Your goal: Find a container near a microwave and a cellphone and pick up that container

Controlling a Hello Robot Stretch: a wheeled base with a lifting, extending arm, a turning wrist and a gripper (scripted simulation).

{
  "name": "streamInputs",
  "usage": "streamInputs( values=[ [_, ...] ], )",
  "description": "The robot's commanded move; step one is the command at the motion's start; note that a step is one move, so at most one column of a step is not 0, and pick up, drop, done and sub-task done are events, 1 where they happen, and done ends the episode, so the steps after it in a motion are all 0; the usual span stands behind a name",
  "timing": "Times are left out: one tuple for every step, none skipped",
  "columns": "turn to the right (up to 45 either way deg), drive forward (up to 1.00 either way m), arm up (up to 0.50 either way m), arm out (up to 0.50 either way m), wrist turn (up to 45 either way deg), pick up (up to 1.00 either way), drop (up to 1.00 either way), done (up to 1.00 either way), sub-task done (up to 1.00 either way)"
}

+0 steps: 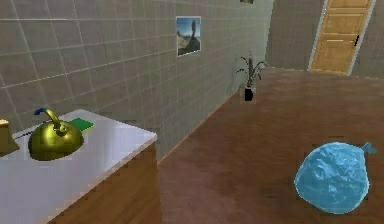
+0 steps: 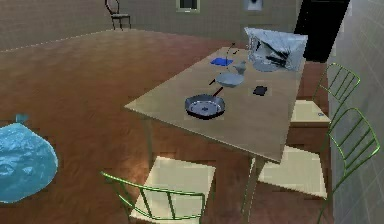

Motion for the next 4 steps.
streamInputs(
  values=[
    [15.0, 0.00, 0.00, 0.00, 0.0, 0.00, 0.00, 0.00, 0.00],
    [0.0, 1.00, 0.00, 0.00, 0.0, 0.00, 0.00, 0.00, 0.00],
    [0.0, 0.20, 0.00, 0.00, 0.0, 0.00, 0.00, 0.00, 0.00],
    [18.0, 0.00, 0.00, 0.00, 0.0, 0.00, 0.00, 0.00, 0.00]
  ],
)
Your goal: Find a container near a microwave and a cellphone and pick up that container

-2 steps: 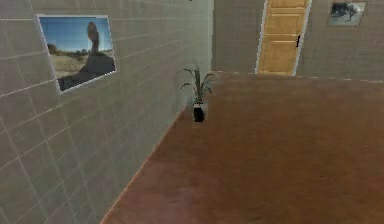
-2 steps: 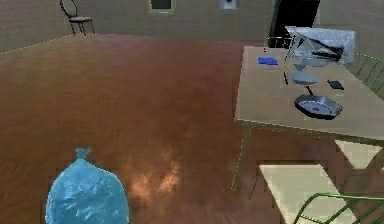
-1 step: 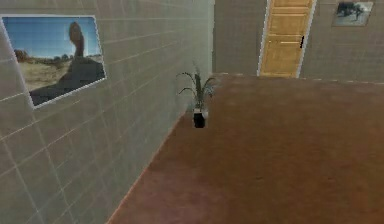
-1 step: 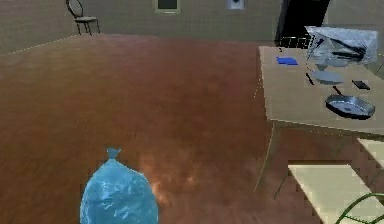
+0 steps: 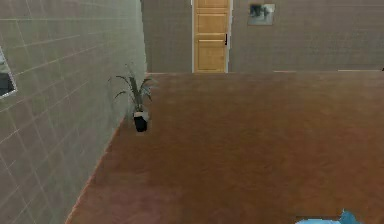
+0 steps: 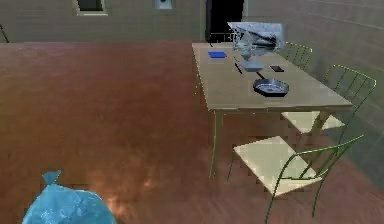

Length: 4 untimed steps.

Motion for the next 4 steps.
streamInputs(
  values=[
    [0.0, 0.95, 0.00, 0.00, 0.0, 0.00, 0.00, 0.00, 0.00],
    [30.0, 0.00, 0.00, 0.00, 0.0, 0.00, 0.00, 0.00, 0.00],
    [0.0, 0.60, 0.00, 0.00, 0.0, 0.00, 0.00, 0.00, 0.00],
    [45.0, 0.00, 0.00, 0.00, 0.0, 0.00, 0.00, 0.00, 0.00]
  ],
)
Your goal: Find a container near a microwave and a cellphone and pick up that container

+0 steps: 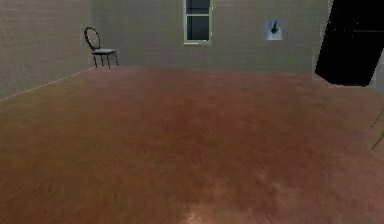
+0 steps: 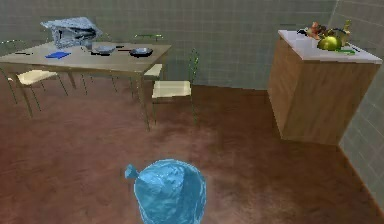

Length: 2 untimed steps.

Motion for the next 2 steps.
streamInputs(
  values=[
    [27.0, 0.00, 0.00, 0.00, 0.0, 0.00, 0.00, 0.00, 0.00],
    [0.0, 1.00, 0.00, 0.00, 0.0, 0.00, 0.00, 0.00, 0.00]
  ],
)
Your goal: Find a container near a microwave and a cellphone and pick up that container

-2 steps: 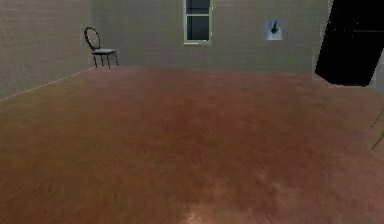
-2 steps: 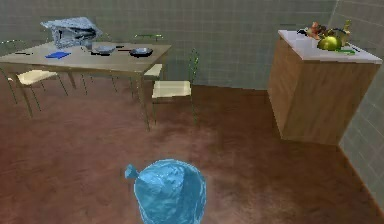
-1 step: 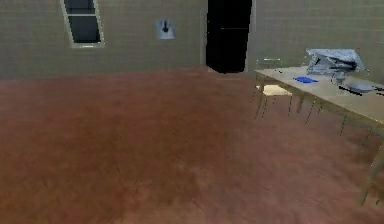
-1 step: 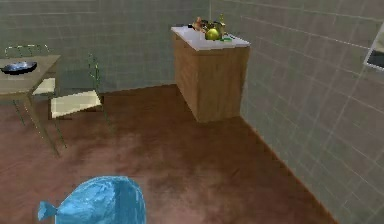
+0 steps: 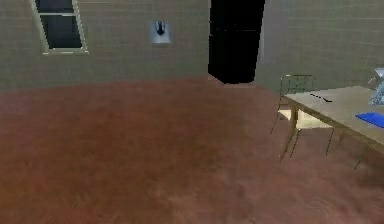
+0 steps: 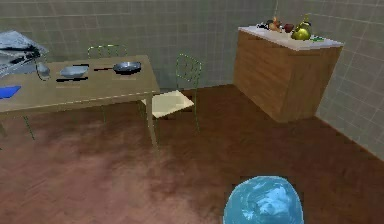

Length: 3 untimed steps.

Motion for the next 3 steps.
streamInputs(
  values=[
    [18.0, 0.00, 0.00, 0.00, 0.0, 0.00, 0.00, 0.00, 0.00],
    [3.0, 0.00, 0.00, 0.00, 0.0, 0.00, 0.00, 0.00, 0.00],
    [0.0, 0.05, 0.00, 0.00, 0.0, 0.00, 0.00, 0.00, 0.00]
  ],
)
